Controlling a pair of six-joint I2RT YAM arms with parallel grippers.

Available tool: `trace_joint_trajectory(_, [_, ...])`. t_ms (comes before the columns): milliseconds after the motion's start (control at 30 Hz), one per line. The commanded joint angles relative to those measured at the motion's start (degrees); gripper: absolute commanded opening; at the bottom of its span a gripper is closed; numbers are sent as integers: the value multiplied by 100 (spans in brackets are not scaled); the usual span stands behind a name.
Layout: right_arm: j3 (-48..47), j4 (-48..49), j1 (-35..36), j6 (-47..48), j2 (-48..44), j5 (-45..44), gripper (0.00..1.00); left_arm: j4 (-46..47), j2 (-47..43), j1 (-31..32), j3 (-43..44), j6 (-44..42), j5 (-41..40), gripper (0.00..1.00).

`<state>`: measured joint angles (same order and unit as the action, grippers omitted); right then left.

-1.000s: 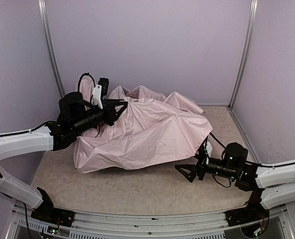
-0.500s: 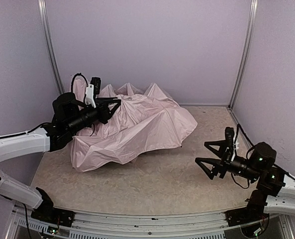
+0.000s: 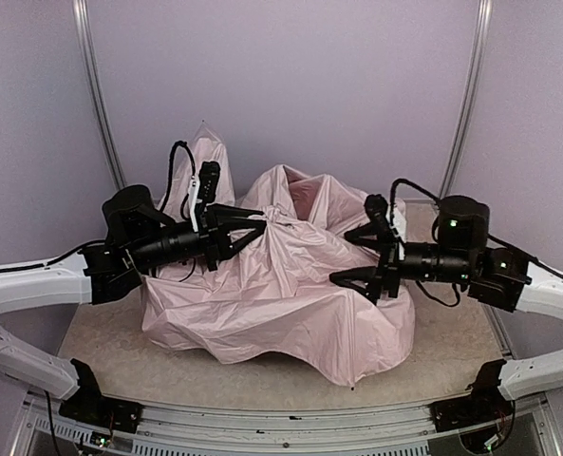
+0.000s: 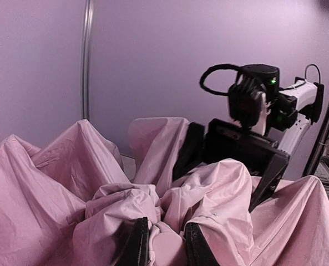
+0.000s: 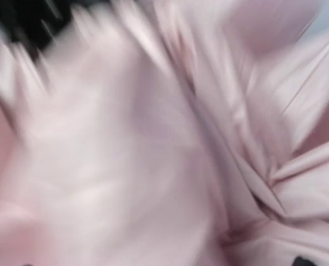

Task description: Put away the umbrella

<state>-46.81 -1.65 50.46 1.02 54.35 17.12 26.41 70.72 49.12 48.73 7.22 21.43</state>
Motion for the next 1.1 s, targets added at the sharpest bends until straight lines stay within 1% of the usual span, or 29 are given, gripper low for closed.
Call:
trace_joint_trajectory(0, [-420,640,2,732,1000,541,100,903,103,298,-190,-182,1197,0])
trace_joint_trajectory(67, [-674,1095,39,857,1539,861,100,1210,315,459,-189,-243,1716,0])
trace_joint_trajectory(133, [-924,1336,144,946,2081,1118,100,1380,552,575,-100,-276,2074,0])
trace_joint_trajectory(233, [-1172,1525,277,910,2706,1580,99,1717,850,650,34,-276,2228,0])
trace_joint_trajectory(300, [-1138,1705,306,808,2894,1926,94,1893,1033,643,60,-351,2262,0])
trace_joint_trajectory(367, [-1044,1784,316,736,2914,2019,84,1922,1204,611,103,-431,2255,0])
trace_joint_trajectory(467, [-728,1912,316,691,2647,1961,60,2046,1324,528,130,-307,2268,0])
trace_joint_trajectory(500, [-590,2042,317,673,2532,1945,55,2113,1342,496,128,-251,2254,0])
trace_joint_trajectory(533, [-436,2176,320,660,2413,1893,54,2135,1348,471,132,-202,2186,0])
trace_joint_trajectory(567, [-290,2306,314,638,2293,1783,52,2128,1336,444,148,-154,2065,10])
trace_joint_trajectory(633, [-76,2367,278,590,2072,1488,48,2096,1242,376,193,55,1666,42])
trace_joint_trajectory(667, [10,2363,249,535,1984,1323,46,2043,1160,332,208,126,1474,56])
trace_joint_trajectory(700, [90,2360,202,467,1905,1174,41,1880,1050,308,244,130,1245,67])
trace_joint_trajectory(767, [216,2316,64,264,1838,942,32,1328,809,311,375,-121,824,82])
trace_joint_trajectory(833, [243,2182,-120,13,1857,877,26,655,520,373,535,-512,424,96])
trace_joint_trajectory(867, [224,2077,-201,-97,1866,854,25,377,315,397,571,-655,270,99])
trace_joint_trajectory(967, [206,1801,-431,-261,1818,861,24,-33,-416,421,384,-847,-97,99])
trace_joint_trajectory(1067, [180,1639,-608,-348,1594,773,24,-516,-1131,423,62,-841,-857,99])
